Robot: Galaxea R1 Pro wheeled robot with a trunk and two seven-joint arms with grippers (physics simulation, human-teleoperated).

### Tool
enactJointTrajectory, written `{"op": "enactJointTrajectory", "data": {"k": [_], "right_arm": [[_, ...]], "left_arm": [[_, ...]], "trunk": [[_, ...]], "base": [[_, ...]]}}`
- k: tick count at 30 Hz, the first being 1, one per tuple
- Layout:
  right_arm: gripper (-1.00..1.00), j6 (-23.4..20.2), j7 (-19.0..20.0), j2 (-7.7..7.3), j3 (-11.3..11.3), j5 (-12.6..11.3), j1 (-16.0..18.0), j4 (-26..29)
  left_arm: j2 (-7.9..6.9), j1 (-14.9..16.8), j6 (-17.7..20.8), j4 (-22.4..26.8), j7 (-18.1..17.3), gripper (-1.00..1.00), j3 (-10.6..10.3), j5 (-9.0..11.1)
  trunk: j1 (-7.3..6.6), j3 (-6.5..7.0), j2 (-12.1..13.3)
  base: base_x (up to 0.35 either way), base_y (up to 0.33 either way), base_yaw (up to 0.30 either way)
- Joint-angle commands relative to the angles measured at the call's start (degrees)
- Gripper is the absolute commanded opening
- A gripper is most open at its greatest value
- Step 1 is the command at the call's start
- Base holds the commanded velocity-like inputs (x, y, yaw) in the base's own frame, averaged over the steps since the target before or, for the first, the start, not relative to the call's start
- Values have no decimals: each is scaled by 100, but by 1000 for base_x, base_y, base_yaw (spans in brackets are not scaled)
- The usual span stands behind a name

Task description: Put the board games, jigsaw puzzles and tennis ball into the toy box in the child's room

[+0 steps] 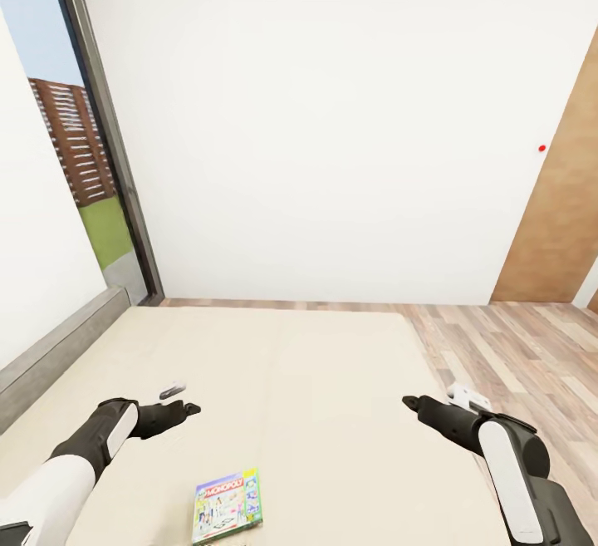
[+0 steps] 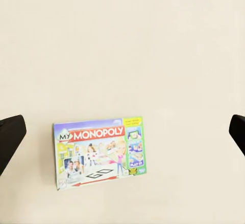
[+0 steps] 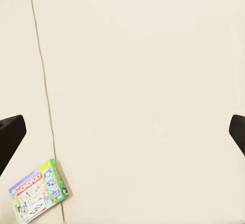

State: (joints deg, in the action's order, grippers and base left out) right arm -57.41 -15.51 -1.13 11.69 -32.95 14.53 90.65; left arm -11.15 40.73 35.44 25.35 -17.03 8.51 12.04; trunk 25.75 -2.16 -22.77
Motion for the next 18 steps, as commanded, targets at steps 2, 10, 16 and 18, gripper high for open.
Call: {"op": "enactJointTrajectory", "data": {"k": [2,10,16,18], "right_arm": [[100,-22,-56,-1,0,-66,6,5],[100,-25,-57,-1,-1,-71,6,5],[100,-216,-34,-78,40,-147,8,12],[100,-259,4,-98,62,-225,7,13]], "left_arm": [[5,5,-10,5,-15,100,23,9],[1,5,-67,4,-30,100,-229,9],[-1,5,-75,-3,-70,100,-297,16],[-1,5,-78,-3,-76,100,-297,19]], "trunk": [[4,-32,-14],[4,-107,-14],[4,-162,-14],[4,-181,-14]], "base": [[0,0,0],[0,0,0],[0,0,0],[0,0,0]]}}
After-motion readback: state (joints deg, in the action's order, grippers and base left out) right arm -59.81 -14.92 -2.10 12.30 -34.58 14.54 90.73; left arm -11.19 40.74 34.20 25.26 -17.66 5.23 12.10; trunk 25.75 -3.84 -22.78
